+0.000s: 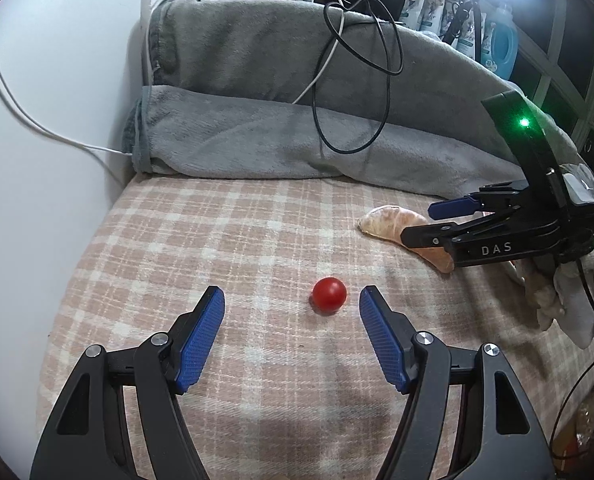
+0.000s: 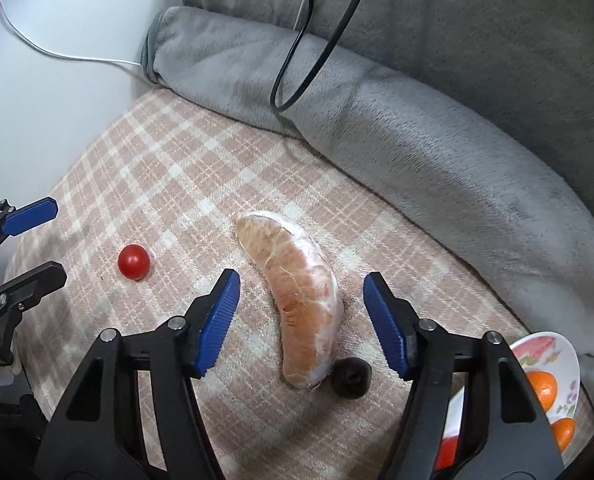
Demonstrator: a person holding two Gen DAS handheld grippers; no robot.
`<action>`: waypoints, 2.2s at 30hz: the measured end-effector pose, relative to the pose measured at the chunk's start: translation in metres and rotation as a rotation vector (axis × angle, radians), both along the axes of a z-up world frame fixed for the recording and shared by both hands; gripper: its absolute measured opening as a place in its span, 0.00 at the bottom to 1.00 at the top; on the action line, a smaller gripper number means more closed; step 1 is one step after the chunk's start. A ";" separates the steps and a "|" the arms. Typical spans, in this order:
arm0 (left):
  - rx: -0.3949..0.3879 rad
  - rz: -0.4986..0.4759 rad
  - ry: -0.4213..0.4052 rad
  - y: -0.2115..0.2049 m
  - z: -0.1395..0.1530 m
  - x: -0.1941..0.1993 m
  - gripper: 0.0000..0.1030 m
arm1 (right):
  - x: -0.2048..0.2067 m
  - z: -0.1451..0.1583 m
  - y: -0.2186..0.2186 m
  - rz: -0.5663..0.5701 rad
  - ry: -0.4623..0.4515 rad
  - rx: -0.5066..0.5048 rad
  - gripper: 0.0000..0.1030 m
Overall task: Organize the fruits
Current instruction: 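Move the right tool to the wrapped pomelo segment, then close the right tool on the wrapped pomelo segment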
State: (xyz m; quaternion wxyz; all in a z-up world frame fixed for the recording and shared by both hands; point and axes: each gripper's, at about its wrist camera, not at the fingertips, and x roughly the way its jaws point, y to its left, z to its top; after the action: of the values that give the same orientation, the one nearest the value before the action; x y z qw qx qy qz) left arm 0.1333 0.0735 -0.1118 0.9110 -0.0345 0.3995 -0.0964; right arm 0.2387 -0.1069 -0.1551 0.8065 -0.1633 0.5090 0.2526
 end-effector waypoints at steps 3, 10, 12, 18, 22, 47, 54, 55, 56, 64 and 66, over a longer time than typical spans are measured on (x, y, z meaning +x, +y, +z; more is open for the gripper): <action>0.000 -0.006 0.007 -0.003 -0.003 0.001 0.68 | 0.002 -0.004 0.003 0.004 0.008 -0.007 0.64; -0.002 -0.008 0.018 -0.006 -0.008 0.004 0.68 | 0.005 -0.012 0.007 0.010 0.027 -0.014 0.59; -0.003 -0.008 0.019 -0.006 -0.008 0.005 0.68 | 0.005 -0.014 0.007 0.013 0.029 -0.016 0.59; -0.003 -0.012 0.021 -0.006 -0.010 0.006 0.68 | 0.009 -0.017 0.011 0.017 0.036 -0.021 0.54; -0.005 -0.015 0.020 -0.006 -0.010 0.007 0.68 | 0.011 -0.019 0.014 0.020 0.033 -0.028 0.54; -0.006 -0.018 0.021 -0.007 -0.012 0.007 0.68 | 0.008 -0.021 0.019 0.026 -0.011 -0.071 0.40; -0.005 -0.023 0.014 -0.008 -0.009 0.004 0.67 | 0.006 -0.021 0.017 0.012 -0.009 -0.054 0.38; -0.005 -0.024 0.013 -0.009 -0.008 0.004 0.67 | 0.006 -0.020 0.016 0.011 -0.009 -0.051 0.38; -0.005 -0.025 0.012 -0.009 -0.008 0.004 0.67 | 0.006 -0.020 0.015 0.011 -0.008 -0.047 0.38; 0.000 -0.029 0.005 -0.009 -0.005 0.002 0.67 | 0.000 -0.008 0.010 0.009 -0.022 -0.019 0.38; 0.003 -0.031 0.002 -0.010 -0.003 0.001 0.67 | -0.002 -0.005 0.008 0.009 -0.022 -0.007 0.38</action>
State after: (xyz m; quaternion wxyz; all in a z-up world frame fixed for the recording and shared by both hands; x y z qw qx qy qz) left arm 0.1347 0.0640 -0.1151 0.9091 -0.0272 0.4010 -0.1099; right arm 0.2364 -0.0987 -0.1601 0.8104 -0.1709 0.5002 0.2527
